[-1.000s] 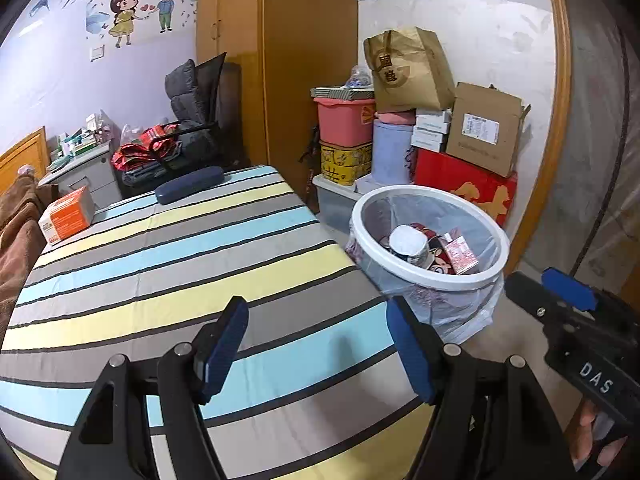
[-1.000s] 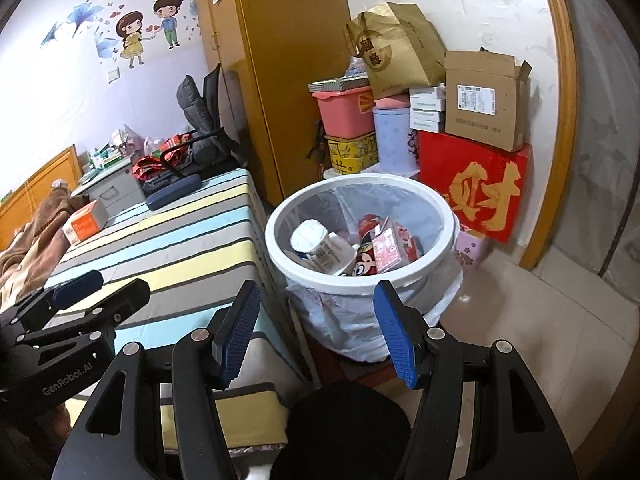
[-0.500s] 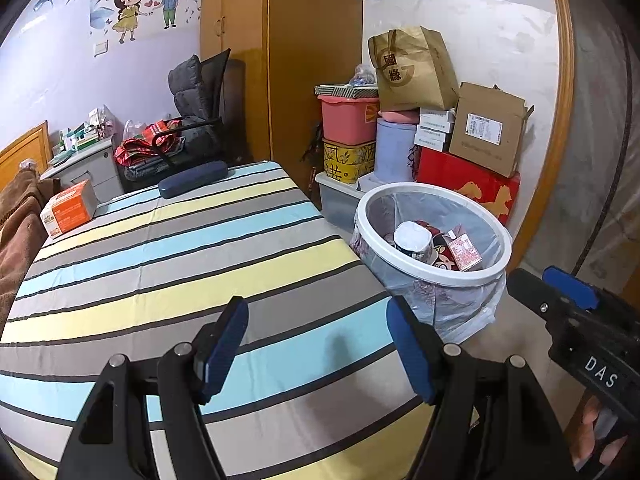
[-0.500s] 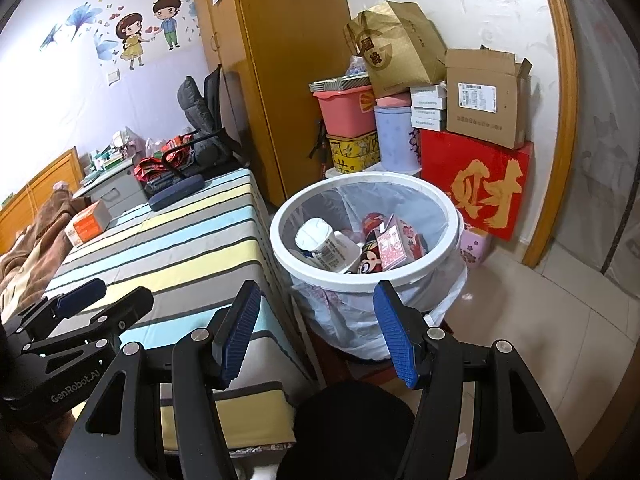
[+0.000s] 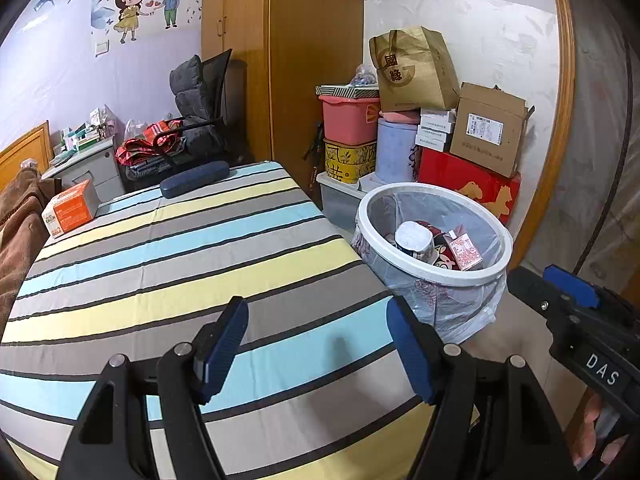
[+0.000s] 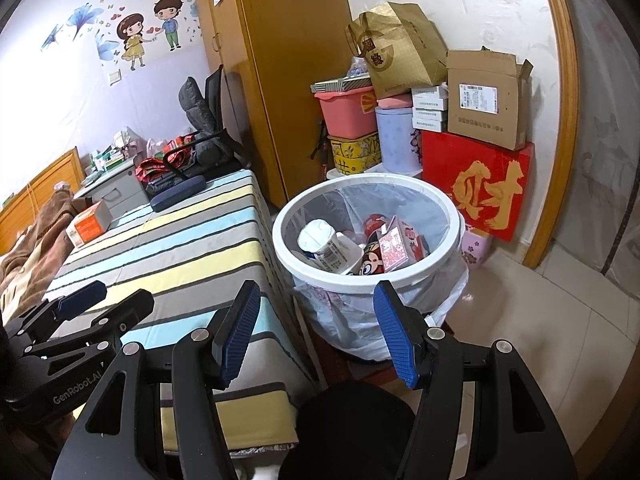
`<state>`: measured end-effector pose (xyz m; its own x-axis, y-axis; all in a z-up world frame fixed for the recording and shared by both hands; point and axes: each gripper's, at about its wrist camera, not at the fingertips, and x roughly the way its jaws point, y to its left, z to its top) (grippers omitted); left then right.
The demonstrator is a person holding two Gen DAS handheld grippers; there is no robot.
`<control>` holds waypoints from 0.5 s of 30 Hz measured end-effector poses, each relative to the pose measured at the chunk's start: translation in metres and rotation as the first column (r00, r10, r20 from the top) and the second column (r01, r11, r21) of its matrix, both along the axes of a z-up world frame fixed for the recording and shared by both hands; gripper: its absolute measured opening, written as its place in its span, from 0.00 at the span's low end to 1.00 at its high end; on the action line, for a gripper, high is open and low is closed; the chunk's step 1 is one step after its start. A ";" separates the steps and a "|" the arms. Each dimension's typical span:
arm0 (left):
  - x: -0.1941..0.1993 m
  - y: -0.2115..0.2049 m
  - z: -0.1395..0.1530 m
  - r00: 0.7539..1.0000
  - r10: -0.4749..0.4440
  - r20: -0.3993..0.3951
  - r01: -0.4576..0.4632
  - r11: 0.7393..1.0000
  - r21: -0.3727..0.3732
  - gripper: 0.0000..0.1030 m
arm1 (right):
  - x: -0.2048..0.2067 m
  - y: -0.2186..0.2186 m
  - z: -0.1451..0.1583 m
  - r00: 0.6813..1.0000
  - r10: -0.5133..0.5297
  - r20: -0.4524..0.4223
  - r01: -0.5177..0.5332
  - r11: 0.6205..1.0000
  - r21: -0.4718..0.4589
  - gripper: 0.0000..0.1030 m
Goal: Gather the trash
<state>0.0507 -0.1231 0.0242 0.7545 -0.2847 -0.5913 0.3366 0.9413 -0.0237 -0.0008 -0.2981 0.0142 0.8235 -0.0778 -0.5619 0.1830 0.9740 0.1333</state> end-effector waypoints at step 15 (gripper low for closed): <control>0.000 0.001 -0.001 1.000 0.002 -0.001 -0.002 1.000 -0.001 0.71 | 0.000 0.002 0.000 1.000 -0.006 0.003 0.006 1.000 0.001 0.59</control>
